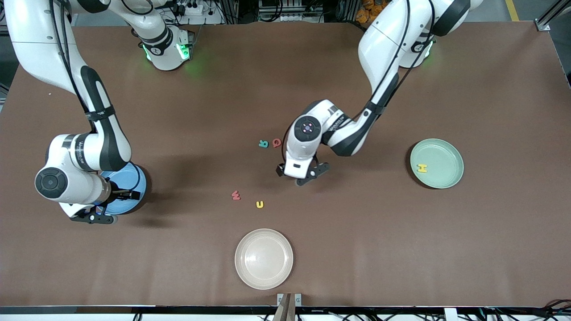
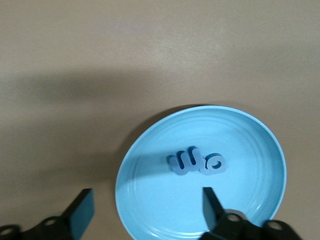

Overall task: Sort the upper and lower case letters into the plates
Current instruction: 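Grasp the W with the left gripper while the right gripper withdraws, then drop the W in the green plate while the right gripper reaches the yellow n, then carry the n to the blue plate while the left gripper reaches the pink Q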

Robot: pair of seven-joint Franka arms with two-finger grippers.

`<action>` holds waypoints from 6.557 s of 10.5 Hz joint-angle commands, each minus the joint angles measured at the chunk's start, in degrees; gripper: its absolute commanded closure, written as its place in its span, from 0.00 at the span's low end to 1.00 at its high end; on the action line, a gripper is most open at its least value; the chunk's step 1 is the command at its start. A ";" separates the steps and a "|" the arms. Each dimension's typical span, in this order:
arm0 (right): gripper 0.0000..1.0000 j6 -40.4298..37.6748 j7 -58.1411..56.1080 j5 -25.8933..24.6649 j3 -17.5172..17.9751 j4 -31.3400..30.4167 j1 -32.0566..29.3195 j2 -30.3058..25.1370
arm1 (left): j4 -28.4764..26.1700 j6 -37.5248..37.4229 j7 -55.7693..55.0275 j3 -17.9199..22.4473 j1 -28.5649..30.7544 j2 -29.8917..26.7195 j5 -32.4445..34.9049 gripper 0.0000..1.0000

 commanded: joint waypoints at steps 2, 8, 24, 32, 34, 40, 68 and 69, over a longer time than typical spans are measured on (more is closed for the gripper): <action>0.00 -0.18 0.78 -0.60 0.92 -1.22 -0.17 -1.72 | 3.39 0.77 1.23 1.95 -3.00 2.32 -0.70 0.00; 0.00 0.34 0.34 -0.43 2.06 -1.66 -0.25 -1.02 | 8.74 2.27 3.96 5.74 -6.43 6.98 -0.08 0.00; 0.00 -0.53 5.87 -0.08 2.24 2.81 7.29 -0.93 | 10.16 -7.90 3.70 5.66 -5.39 5.16 -0.61 0.94; 0.00 -0.62 14.56 6.52 2.15 16.87 23.63 8.99 | -16.93 -28.25 43.18 1.26 16.74 -17.41 2.35 1.00; 0.00 -0.09 15.10 6.43 1.98 19.86 26.19 12.24 | -31.43 -18.79 50.24 1.26 23.06 -24.27 8.58 1.00; 0.00 6.31 15.10 6.51 -0.13 29.18 32.25 21.91 | -42.48 -9.18 62.92 1.08 36.45 -28.52 20.66 1.00; 1.00 2.30 17.14 18.29 -11.82 28.58 36.14 18.52 | -17.21 13.69 -32.85 -10.79 6.78 -7.81 -11.16 0.00; 1.00 1.85 14.86 18.29 -11.74 24.49 33.96 14.93 | -15.00 13.78 -33.39 -7.48 4.23 -5.95 -11.16 0.00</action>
